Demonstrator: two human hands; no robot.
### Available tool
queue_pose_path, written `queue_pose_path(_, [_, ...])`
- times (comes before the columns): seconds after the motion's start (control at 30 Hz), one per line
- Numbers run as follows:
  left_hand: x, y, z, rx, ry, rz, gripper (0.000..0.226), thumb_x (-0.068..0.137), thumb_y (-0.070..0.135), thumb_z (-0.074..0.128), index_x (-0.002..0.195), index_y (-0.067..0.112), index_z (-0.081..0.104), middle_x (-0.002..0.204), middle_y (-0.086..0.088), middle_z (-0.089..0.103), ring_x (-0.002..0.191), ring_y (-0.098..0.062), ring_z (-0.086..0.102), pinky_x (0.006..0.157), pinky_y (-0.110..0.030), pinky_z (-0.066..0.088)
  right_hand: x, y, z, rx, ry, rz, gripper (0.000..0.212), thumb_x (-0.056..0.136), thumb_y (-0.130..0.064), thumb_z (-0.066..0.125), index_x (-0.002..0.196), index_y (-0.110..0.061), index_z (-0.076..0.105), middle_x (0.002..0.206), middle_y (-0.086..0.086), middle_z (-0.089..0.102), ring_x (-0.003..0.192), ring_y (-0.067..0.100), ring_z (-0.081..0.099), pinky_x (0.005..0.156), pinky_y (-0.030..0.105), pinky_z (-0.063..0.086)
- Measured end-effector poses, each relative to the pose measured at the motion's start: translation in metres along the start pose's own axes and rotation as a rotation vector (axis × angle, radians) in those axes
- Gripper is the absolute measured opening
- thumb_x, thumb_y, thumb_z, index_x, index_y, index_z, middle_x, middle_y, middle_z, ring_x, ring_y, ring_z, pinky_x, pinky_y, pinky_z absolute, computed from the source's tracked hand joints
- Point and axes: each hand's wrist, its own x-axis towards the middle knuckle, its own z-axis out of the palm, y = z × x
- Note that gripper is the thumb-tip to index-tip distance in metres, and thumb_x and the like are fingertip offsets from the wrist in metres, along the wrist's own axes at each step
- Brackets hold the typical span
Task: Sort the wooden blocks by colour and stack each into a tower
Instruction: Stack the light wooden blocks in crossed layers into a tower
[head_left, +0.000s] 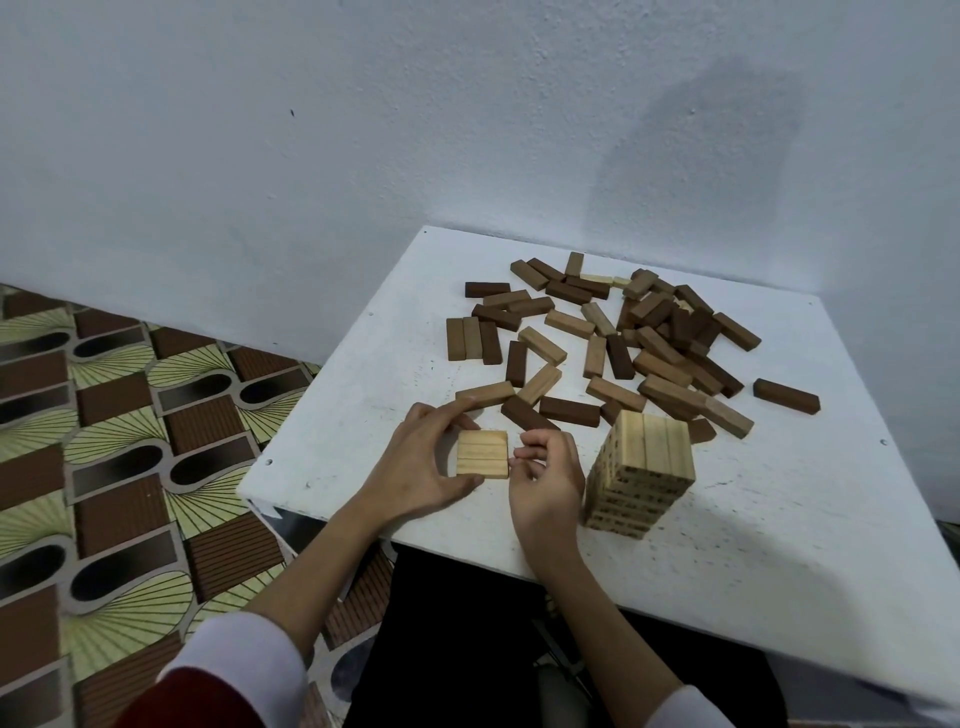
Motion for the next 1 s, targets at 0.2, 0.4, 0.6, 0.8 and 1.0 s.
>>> queue_pose_path(0.2, [-0.001, 0.003, -0.002, -0.102, 0.025, -0.076, 0.074, 0.067, 0.023, 0.08, 0.125, 0.045, 0.039, 0.107, 0.02, 0.052, 0.106, 0.009, 0.038, 0.083, -0.008, 0.036, 0.001, -0.015, 0.0, -0.094, -0.121, 0.074, 0.027, 0.09, 0.001, 0.049, 0.114, -0.01, 0.054, 0.108, -0.004, 0.05, 0.096, 0.011, 0.054, 0.085, 0.021, 0.047])
queue_pose_path(0.4, [0.005, 0.019, -0.02, -0.275, 0.13, -0.155, 0.081, 0.056, 0.041, 0.076, 0.128, 0.039, 0.04, 0.104, 0.017, 0.057, 0.1, 0.0, 0.052, 0.077, -0.011, 0.044, 0.005, -0.056, -0.008, 0.044, -0.288, 0.046, 0.039, 0.089, 0.005, 0.049, 0.123, -0.013, 0.049, 0.121, -0.002, 0.047, 0.099, 0.005, 0.05, 0.081, 0.005, 0.042])
queue_pose_path(0.6, [0.015, 0.056, -0.065, -0.388, 0.23, -0.022, 0.088, 0.051, 0.044, 0.073, 0.132, 0.027, 0.043, 0.103, 0.005, 0.061, 0.097, -0.005, 0.059, 0.083, -0.018, 0.048, 0.017, -0.107, -0.023, 0.065, -0.297, -0.136, 0.05, 0.083, 0.01, 0.05, 0.127, -0.014, 0.048, 0.121, -0.005, 0.043, 0.109, 0.01, 0.049, 0.089, 0.018, 0.046])
queue_pose_path(0.8, [0.025, 0.104, -0.08, -0.43, 0.192, 0.114, 0.08, 0.055, 0.034, 0.073, 0.129, 0.033, 0.041, 0.103, 0.007, 0.06, 0.099, -0.005, 0.058, 0.08, -0.018, 0.048, 0.039, -0.139, -0.08, 0.067, -0.371, -0.219, 0.054, 0.081, 0.003, 0.063, 0.127, -0.021, 0.049, 0.119, -0.006, 0.05, 0.092, 0.0, 0.052, 0.075, 0.011, 0.047])
queue_pose_path(1.0, [0.036, 0.145, -0.047, -0.402, 0.051, 0.188, 0.084, 0.058, 0.018, 0.08, 0.128, 0.042, 0.038, 0.105, 0.008, 0.06, 0.1, -0.008, 0.057, 0.082, -0.023, 0.05, 0.047, -0.123, -0.152, -0.07, -0.449, -0.224, 0.063, 0.078, -0.006, 0.071, 0.131, -0.029, 0.044, 0.117, -0.016, 0.052, 0.097, 0.008, 0.052, 0.08, 0.021, 0.049])
